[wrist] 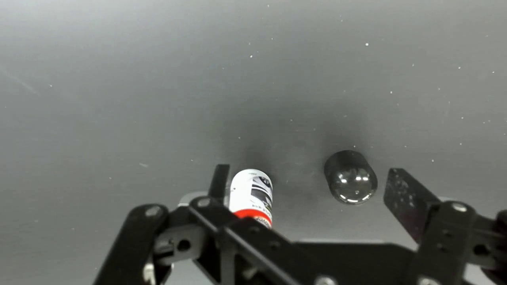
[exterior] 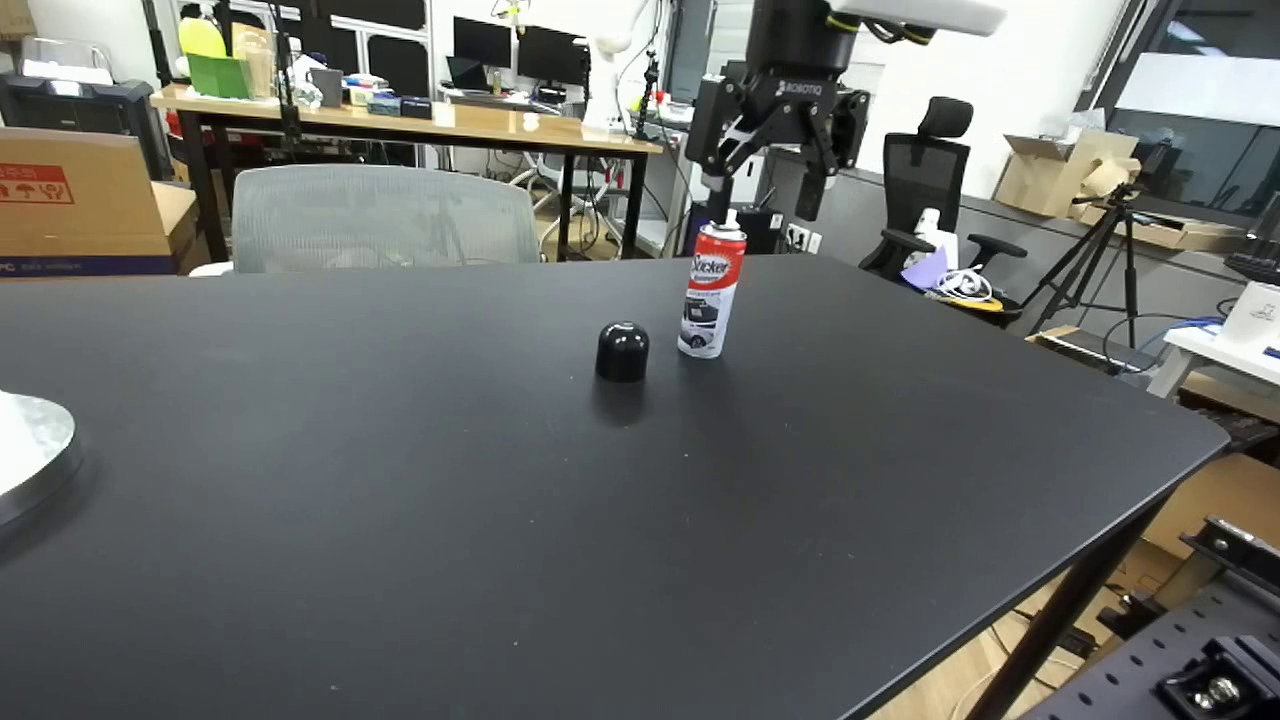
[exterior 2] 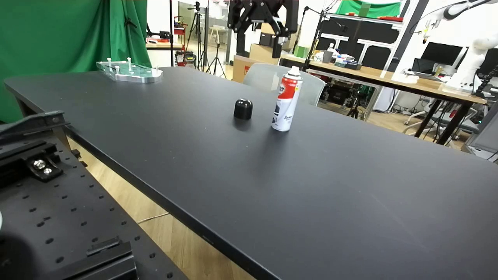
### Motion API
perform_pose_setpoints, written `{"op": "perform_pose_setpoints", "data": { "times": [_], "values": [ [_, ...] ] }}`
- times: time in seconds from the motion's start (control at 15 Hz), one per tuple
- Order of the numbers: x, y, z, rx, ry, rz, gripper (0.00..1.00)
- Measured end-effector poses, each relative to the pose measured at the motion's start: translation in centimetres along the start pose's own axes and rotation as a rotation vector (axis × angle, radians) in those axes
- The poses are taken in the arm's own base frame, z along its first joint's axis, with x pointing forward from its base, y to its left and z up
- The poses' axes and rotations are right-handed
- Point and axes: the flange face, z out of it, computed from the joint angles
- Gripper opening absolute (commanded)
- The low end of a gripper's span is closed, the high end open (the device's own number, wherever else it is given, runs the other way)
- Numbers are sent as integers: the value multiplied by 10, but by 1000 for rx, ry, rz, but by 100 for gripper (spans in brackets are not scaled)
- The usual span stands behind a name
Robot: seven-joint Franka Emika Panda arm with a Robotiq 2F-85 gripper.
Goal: Pick up the black lid from the table and put it on the white can.
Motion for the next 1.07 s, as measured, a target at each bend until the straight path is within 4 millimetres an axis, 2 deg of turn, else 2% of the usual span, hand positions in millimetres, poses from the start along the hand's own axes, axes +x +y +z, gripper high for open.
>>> {"op": "perform_pose_setpoints", "data": {
  "times": [0.27,0.67,1.07],
  "values": [
    [24,-22,12,15,5,-55,100],
    [25,-25,16,12,-1,-75,100],
    [38,-42,39,0,9,-147,100]
  ]
}}
